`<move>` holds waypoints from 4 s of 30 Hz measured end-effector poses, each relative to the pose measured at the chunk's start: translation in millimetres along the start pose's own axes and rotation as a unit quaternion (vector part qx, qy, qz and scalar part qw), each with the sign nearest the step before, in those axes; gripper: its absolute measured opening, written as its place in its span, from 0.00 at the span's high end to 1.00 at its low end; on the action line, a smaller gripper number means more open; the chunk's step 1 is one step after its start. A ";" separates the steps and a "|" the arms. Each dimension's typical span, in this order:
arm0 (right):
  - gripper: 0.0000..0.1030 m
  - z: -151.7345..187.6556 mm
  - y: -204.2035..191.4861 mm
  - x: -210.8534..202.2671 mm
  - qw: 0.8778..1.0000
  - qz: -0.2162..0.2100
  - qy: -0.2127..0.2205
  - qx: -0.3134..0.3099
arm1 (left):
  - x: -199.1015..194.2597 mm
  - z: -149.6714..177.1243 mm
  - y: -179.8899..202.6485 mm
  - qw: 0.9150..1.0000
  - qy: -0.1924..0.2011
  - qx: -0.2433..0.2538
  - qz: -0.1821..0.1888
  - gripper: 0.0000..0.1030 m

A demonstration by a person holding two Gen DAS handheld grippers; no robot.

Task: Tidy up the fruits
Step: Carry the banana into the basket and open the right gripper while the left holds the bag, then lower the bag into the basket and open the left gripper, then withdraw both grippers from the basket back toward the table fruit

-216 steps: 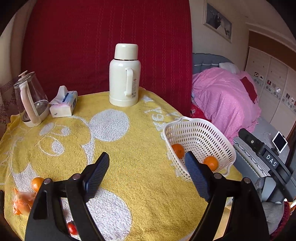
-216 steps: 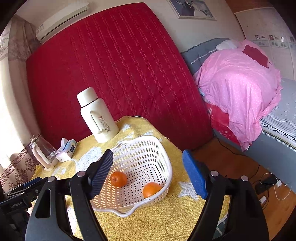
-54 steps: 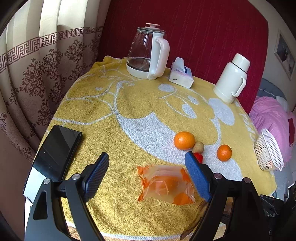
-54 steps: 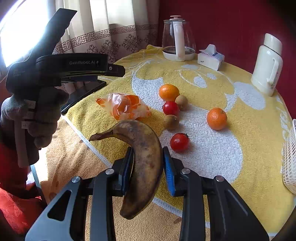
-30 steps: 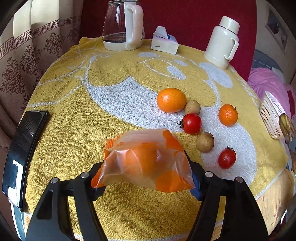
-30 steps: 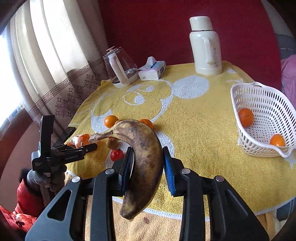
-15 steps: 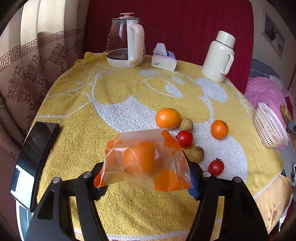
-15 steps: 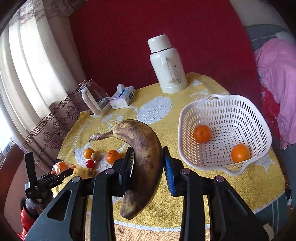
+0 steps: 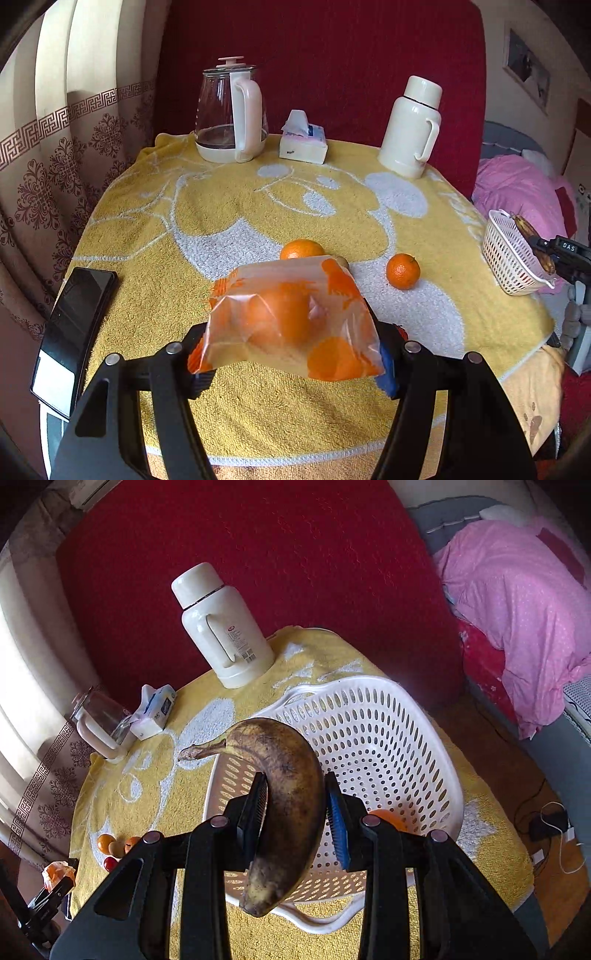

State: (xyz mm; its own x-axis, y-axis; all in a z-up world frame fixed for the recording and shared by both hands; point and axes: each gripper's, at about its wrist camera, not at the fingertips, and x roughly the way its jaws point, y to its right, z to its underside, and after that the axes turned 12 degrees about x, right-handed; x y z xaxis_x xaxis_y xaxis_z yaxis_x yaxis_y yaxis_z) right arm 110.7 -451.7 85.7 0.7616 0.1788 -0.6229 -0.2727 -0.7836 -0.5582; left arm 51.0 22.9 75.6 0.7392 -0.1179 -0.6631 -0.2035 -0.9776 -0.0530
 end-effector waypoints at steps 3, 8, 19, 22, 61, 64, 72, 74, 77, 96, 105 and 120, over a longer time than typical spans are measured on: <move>0.68 -3.0 2.2 13.6 1.000 0.020 -0.003 0.001 | -1.4 0.0 0.4 1.000 0.002 0.001 0.000 0.35; 0.65 -5.5 0.6 17.6 0.999 0.041 0.009 -0.006 | -2.1 -0.2 0.8 1.000 0.003 0.000 0.001 0.35; 0.51 -7.0 6.0 -8.9 0.997 0.040 0.060 0.011 | -5.7 -6.1 16.8 1.000 0.009 0.015 0.012 0.35; 0.51 -6.3 7.5 -15.5 0.997 0.033 0.067 0.012 | -5.8 -11.7 27.7 0.999 0.010 0.028 0.017 0.35; 0.33 -16.9 54.8 -38.4 0.980 0.067 0.164 0.089 | 81.7 -126.4 286.4 0.955 0.033 0.183 0.232 0.16; 0.33 -16.8 55.9 -39.6 0.980 0.066 0.166 0.092 | 82.2 -127.9 276.7 0.958 0.033 0.174 0.224 0.16; 0.27 -14.9 54.5 -39.0 0.979 0.067 0.168 0.090 | 84.7 -127.1 253.7 0.969 0.021 0.147 0.198 0.16; 0.24 -14.3 54.5 -40.1 0.979 0.068 0.172 0.090 | 83.8 -125.9 249.9 0.971 0.021 0.146 0.190 0.16; 0.24 -13.9 53.7 -40.2 0.979 0.067 0.173 0.089 | 80.4 -124.5 242.8 0.973 0.024 0.142 0.178 0.16; 0.21 -3.4 28.5 -56.2 0.980 0.036 0.179 0.073 | 30.2 -125.9 148.0 0.992 0.071 0.093 0.051 0.12; 0.21 9.3 -2.6 -66.8 0.984 0.003 0.174 0.042 | 3.8 -118.4 88.3 0.994 0.086 0.061 -0.019 0.12; 0.20 44.2 -52.7 -64.5 0.989 -0.034 0.138 -0.037 | 13.3 -96.0 10.1 0.996 0.055 -0.030 -0.061 0.12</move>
State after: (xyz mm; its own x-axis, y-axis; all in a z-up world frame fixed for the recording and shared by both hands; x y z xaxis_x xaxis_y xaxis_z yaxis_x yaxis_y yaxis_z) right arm 50.0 -395.7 131.1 0.9111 0.0715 -0.4060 -0.1794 -0.8180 -0.5465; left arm 120.4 -5.3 137.9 0.8225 -0.0117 -0.5687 -0.0705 -0.9942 -0.0816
